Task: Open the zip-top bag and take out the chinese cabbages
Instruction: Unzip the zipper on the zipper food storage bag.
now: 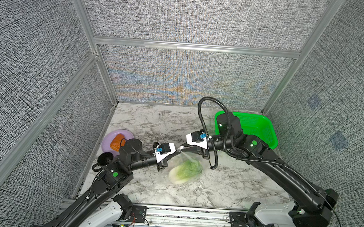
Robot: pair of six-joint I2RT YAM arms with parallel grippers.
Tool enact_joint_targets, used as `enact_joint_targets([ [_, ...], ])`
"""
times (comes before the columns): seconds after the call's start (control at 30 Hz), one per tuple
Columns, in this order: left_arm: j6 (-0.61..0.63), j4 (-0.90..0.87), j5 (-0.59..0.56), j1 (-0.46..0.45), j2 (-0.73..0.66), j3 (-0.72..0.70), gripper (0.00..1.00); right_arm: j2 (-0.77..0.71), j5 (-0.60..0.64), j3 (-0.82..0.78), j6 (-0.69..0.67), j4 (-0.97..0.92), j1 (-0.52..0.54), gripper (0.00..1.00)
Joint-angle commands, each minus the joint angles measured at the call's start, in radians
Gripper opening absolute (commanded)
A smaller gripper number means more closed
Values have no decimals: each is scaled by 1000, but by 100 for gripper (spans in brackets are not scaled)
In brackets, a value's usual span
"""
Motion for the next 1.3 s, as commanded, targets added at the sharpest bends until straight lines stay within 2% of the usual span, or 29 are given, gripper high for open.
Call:
enact_joint_targets([
  [0.0, 4, 13, 6, 0, -6, 1, 0, 3, 3, 2, 4, 16, 1, 14],
  [0.37, -7, 37, -3, 0, -11, -6, 0, 2, 24, -5, 14, 10, 2, 0],
  [0.8, -23, 53, -29, 0, -43, -27, 0, -17, 74, -28, 1, 0, 1, 0],
  [0.83, -25, 50, -31, 0, -43, -26, 4, -17, 75, -27, 2, 0, 1, 0],
  [0.93, -27, 48, -37, -1, -43, -26, 34, -14, 74, -22, 5, 7, 2, 0],
  [1.0, -26, 44, -37, 0, -48, -24, 40, -13, 74, -16, 6, 11, 1, 0],
  [1.07, -27, 42, -37, 0, -56, -24, 42, -11, 74, -8, 5, 10, 1, 0],
  [1.13, -23, 35, -38, 0, -64, -21, 42, -5, 73, -4, 6, 8, 1, 0],
  [1.17, -22, 28, -40, 0, -69, -17, 38, -4, 74, -1, 5, 6, 2, 0],
  [1.27, -14, 6, -41, 0, -81, -3, 17, -2, 71, 0, 5, 3, 2, 0],
])
